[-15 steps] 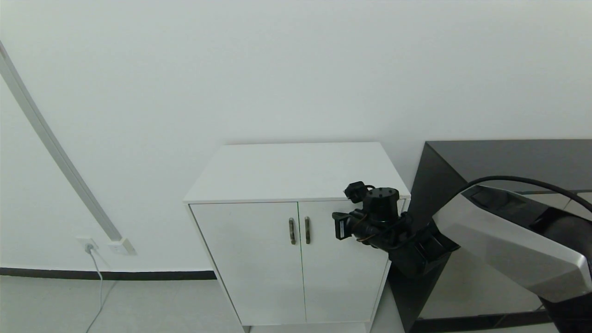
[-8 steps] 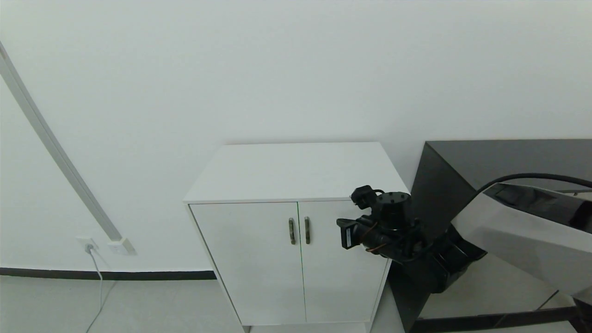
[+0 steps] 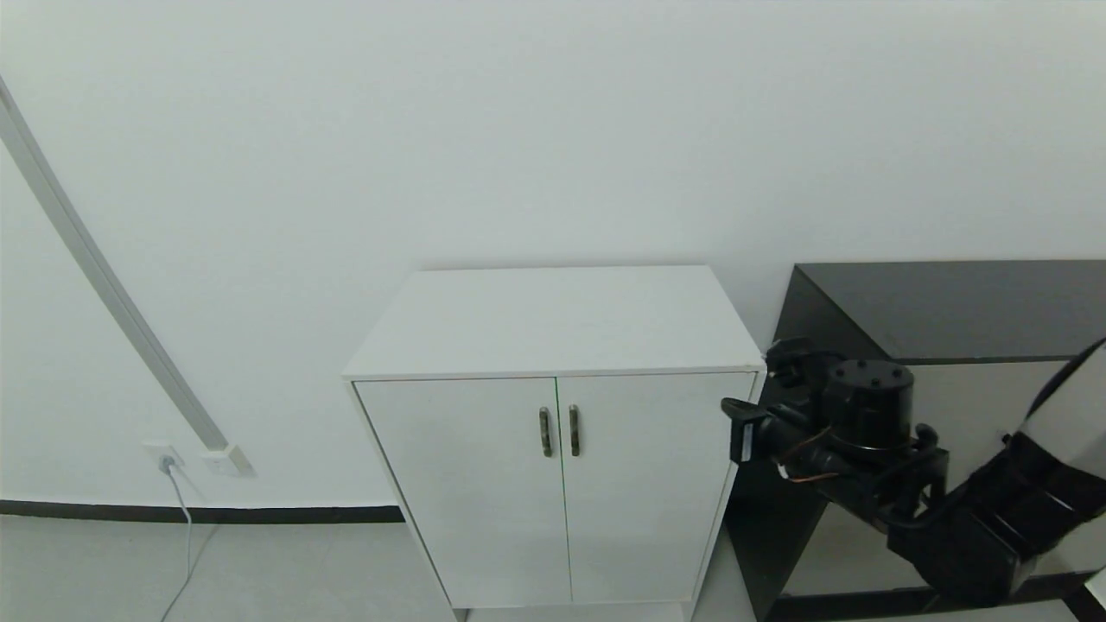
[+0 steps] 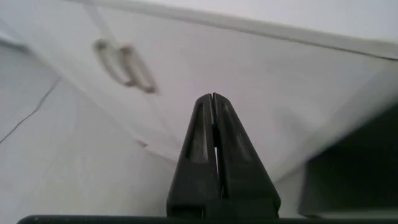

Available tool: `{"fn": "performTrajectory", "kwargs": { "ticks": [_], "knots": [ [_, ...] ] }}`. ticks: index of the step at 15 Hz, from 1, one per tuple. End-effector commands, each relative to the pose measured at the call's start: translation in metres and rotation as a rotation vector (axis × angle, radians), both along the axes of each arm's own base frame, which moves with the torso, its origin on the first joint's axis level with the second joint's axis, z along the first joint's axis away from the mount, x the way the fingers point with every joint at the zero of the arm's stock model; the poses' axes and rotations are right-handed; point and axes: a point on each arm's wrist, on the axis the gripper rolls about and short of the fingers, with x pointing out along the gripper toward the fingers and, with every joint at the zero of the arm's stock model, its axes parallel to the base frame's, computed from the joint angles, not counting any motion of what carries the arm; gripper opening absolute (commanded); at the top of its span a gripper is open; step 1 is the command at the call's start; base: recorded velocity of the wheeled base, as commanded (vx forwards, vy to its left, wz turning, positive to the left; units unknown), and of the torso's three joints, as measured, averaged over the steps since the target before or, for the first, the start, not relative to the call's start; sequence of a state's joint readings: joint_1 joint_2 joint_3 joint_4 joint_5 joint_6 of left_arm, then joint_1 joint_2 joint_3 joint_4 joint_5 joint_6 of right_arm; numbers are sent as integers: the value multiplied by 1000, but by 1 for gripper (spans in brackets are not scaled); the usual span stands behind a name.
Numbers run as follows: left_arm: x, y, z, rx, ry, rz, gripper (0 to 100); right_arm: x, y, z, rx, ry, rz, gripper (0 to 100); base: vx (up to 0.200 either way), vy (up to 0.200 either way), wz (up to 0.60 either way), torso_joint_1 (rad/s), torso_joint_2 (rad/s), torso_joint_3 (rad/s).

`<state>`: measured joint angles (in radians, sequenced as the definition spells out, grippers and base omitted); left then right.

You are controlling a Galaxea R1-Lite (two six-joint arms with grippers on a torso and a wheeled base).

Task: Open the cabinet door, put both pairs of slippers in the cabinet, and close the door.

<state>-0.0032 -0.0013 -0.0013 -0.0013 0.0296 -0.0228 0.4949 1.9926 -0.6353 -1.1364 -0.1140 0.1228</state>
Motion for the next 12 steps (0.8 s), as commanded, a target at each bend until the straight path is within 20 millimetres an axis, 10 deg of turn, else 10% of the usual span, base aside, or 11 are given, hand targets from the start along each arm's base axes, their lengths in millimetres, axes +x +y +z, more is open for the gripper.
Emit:
{"fn": "performTrajectory", "kwargs": {
  "ticks": [1,5,12],
  "knots": [
    [0,0,0,0,1,1,0,-18,-33,19,2,-42,-137,0,0,0,0,0,0,0],
    [0,0,0,-2,1,1,0,-47,-78,22,-79,-38,-444,0,0,0,0,0,0,0],
    [0,0,0,-2,1,1,0,-128,-114,26,-137,-51,-461,0,0,0,0,0,0,0]
  ]
}}
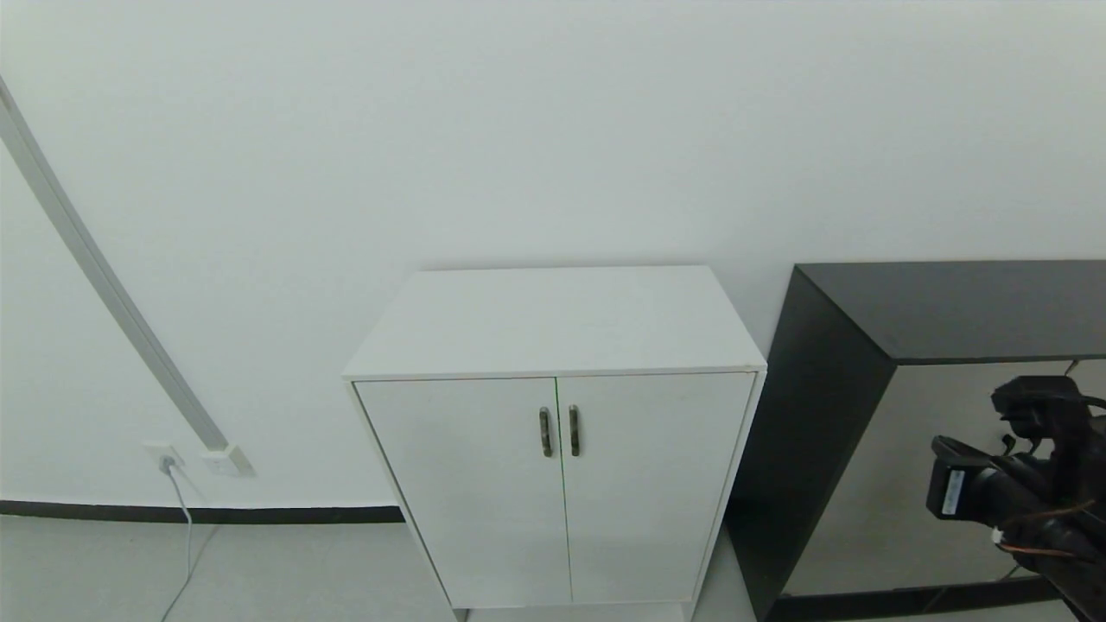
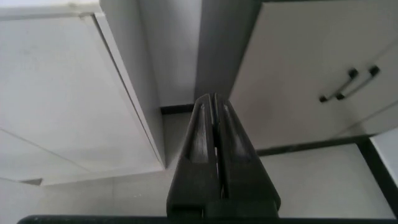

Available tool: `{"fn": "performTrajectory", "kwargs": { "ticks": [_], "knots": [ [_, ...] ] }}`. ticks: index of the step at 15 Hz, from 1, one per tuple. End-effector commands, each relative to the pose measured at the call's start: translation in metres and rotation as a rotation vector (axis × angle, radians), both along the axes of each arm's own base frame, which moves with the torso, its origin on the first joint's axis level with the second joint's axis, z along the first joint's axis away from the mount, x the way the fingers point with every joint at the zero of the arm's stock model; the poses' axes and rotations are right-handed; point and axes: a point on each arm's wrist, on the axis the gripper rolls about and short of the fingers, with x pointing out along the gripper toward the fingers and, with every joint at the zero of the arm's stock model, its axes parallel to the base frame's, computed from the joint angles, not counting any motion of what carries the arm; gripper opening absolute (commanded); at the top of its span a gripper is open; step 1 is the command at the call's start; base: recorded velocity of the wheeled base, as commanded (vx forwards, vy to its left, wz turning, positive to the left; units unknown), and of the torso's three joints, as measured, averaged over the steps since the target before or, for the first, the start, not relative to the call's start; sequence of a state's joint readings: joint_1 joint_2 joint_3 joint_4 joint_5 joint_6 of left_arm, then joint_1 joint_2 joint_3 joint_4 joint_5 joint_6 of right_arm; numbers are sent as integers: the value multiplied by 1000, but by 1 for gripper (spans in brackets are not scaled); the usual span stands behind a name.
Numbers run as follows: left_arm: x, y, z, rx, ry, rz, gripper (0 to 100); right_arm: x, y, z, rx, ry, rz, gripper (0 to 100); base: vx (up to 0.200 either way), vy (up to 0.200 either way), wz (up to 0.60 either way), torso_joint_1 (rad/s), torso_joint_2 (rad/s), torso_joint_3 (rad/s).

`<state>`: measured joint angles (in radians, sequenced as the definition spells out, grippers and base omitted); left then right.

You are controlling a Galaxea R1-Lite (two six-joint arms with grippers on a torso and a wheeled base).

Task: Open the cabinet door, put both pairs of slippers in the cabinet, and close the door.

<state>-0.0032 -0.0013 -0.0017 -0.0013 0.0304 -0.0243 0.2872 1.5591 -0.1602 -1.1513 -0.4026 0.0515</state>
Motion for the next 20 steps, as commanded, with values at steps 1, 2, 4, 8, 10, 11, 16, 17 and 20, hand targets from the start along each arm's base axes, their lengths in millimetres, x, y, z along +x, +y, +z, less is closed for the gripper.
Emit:
{"fn": "performTrajectory", "kwargs": {
  "ticks": [1,2,4,8,10,11,16,17,20],
  "knots": [
    [0,0,0,0,1,0,0,-35,-8,8,-5,-51,22,0,0,0,0,0,0,0],
    [0,0,0,0,1,0,0,-45,-11,7,-3,-53,35,0,0,0,0,0,0,0],
    [0,0,0,0,1,0,0,-60,-15,4,8,-27,47,0,0,0,0,0,0,0],
    [0,0,0,0,1,-3,0,-107,-27,3,9,39,174,0,0,0,0,0,0,0],
    [0,0,0,0,1,-3,0,-128,-31,-6,18,100,253,0,0,0,0,0,0,0],
    [0,0,0,0,1,-3,0,-132,-32,-8,22,113,275,0,0,0,0,0,0,0],
    [0,0,0,0,1,-3,0,-161,-36,-28,32,249,476,0,0,0,0,0,0,0],
    [0,0,0,0,1,-3,0,-163,-37,-30,18,268,483,0,0,0,0,0,0,0],
    [0,0,0,0,1,-3,0,-175,-40,-40,-21,321,526,0,0,0,0,0,0,0]
  ]
}}
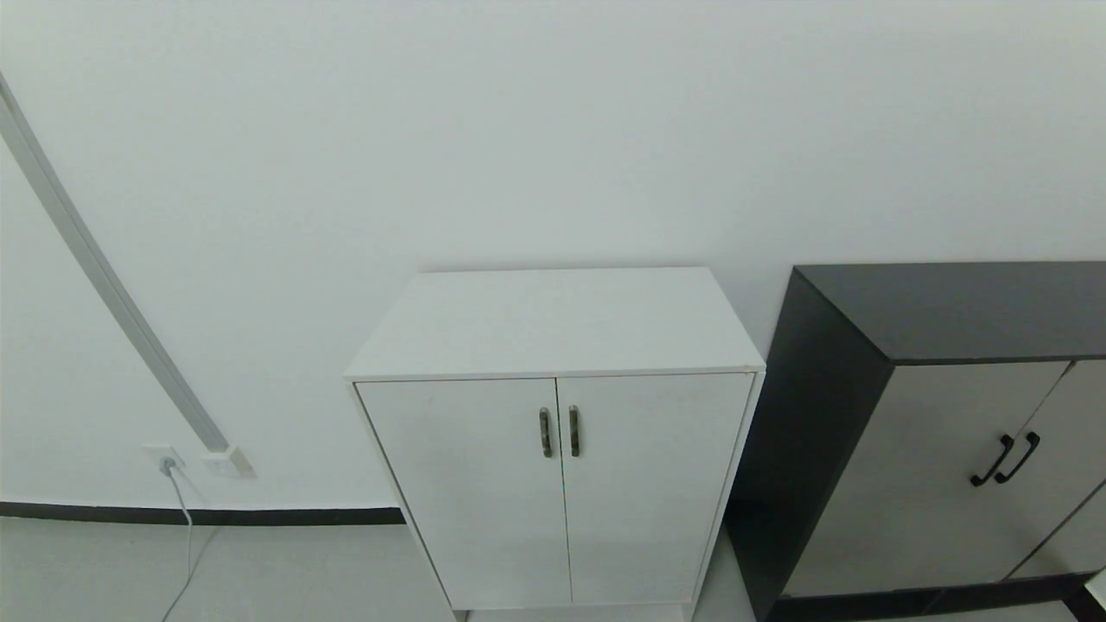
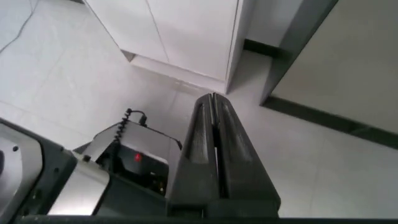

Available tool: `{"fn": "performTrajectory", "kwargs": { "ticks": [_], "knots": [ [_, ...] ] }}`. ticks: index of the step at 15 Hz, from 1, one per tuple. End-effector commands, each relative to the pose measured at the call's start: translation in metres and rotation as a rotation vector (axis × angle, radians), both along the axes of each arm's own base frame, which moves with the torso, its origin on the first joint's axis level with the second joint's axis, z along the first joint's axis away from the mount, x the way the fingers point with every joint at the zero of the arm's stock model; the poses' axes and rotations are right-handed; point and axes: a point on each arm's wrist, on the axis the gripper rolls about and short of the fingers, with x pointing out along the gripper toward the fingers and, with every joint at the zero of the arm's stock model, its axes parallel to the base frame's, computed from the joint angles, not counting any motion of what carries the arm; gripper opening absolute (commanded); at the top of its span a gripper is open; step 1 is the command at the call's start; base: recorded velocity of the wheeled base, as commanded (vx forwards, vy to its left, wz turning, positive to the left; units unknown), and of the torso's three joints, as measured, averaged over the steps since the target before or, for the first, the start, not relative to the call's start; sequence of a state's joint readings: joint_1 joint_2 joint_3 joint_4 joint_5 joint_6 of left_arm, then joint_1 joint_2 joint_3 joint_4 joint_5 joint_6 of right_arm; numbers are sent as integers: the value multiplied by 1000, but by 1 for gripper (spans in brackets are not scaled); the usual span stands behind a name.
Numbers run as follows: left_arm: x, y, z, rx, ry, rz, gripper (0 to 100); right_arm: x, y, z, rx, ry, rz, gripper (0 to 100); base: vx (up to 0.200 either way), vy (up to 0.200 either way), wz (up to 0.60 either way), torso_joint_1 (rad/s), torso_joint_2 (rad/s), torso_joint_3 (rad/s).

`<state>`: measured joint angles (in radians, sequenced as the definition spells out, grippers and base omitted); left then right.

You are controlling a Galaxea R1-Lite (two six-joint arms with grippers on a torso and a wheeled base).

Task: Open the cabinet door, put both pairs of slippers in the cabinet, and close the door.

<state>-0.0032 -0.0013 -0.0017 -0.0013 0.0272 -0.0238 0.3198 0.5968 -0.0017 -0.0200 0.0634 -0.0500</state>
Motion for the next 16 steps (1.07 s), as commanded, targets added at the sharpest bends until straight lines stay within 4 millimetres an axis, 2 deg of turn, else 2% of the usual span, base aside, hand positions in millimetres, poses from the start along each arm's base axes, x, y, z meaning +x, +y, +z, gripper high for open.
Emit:
{"fn": "performTrajectory", "kwargs": {
  "ticks": [1,5,6,10,16],
  "knots": [
    [0,0,0,-1,1,0,0,-7,-1,-1,12,-41,50,0,0,0,0,0,0,0],
    [0,0,0,-1,1,0,0,-12,-4,1,37,-132,-11,0,0,0,0,0,0,0],
    [0,0,0,-1,1,0,0,-15,-6,1,39,-174,-115,0,0,0,0,0,0,0],
    [0,0,0,-1,1,0,0,-26,-8,2,48,-320,-299,0,0,0,0,0,0,0],
    [0,0,0,-1,1,0,0,-40,-7,0,83,-494,-387,0,0,0,0,0,0,0]
  ]
}}
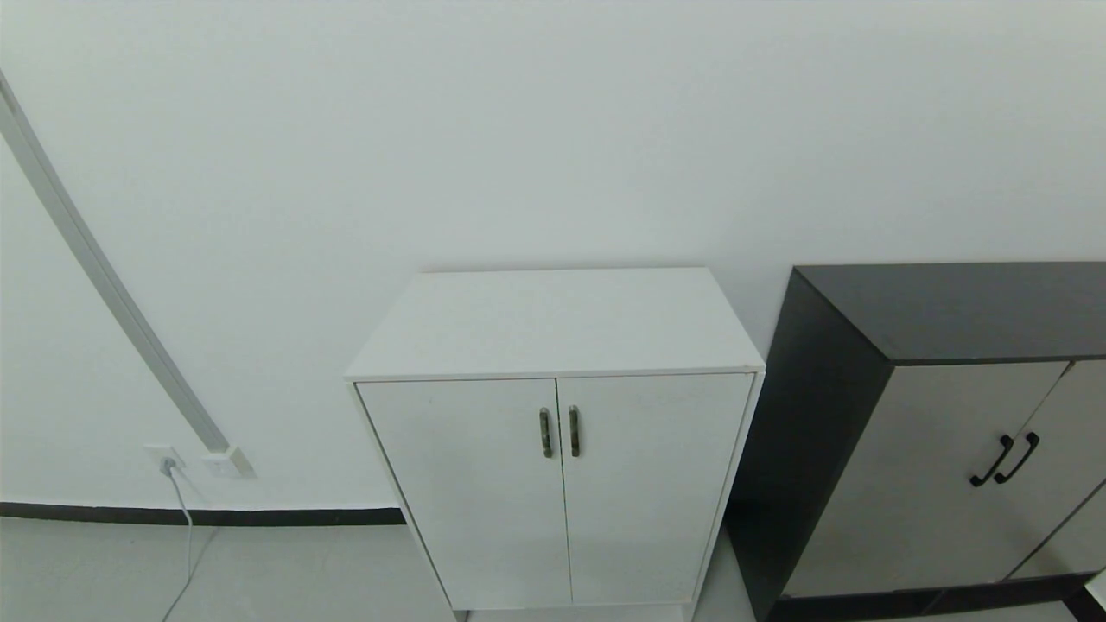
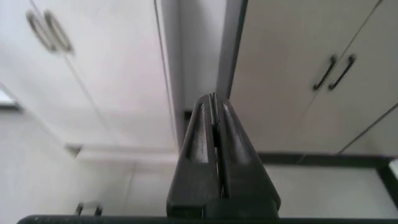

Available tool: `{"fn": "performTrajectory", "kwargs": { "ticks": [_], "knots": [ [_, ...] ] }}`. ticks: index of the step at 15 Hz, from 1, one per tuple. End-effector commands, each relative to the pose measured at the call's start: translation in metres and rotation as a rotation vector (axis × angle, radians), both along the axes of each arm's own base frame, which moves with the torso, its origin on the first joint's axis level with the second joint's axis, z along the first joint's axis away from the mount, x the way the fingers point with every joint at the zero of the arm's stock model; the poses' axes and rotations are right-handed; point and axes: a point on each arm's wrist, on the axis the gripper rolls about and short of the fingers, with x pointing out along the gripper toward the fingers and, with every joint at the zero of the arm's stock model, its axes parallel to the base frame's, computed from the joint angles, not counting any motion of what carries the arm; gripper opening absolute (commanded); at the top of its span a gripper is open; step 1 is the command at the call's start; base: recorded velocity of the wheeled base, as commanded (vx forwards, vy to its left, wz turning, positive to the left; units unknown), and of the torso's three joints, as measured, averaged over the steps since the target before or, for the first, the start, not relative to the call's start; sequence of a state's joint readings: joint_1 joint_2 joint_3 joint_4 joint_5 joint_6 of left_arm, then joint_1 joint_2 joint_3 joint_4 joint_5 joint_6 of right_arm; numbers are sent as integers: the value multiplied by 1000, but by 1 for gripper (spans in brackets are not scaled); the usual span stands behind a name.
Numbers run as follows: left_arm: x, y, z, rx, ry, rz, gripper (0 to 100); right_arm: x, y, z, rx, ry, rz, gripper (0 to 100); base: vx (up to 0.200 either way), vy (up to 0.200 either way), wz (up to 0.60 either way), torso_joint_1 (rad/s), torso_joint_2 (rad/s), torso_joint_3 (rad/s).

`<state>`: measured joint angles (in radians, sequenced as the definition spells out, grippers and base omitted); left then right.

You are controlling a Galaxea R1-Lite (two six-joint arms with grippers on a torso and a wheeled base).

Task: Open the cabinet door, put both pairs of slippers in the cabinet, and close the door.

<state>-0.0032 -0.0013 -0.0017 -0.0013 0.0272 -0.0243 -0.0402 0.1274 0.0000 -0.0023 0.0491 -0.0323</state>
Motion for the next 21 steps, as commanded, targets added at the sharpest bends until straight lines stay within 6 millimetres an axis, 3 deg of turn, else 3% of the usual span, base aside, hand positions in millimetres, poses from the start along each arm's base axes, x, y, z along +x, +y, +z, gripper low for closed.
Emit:
{"fn": "performTrajectory", "kwargs": {
  "ticks": [1,5,7,12,21],
  "knots": [
    [0,0,0,-2,1,0,0,-4,0,0,19,-50,-17,0,0,0,0,0,0,0],
    [0,0,0,-2,1,0,0,-4,0,0,81,-59,-23,0,0,0,0,0,0,0],
    [0,0,0,-2,1,0,0,-8,-1,-1,68,-99,58,0,0,0,0,0,0,0],
    [0,0,0,-2,1,2,0,-10,-2,-1,96,-136,-33,0,0,0,0,0,0,0],
    [0,0,0,3,3,2,0,-10,-2,-1,96,-136,-36,0,0,0,0,0,0,0]
  ]
}}
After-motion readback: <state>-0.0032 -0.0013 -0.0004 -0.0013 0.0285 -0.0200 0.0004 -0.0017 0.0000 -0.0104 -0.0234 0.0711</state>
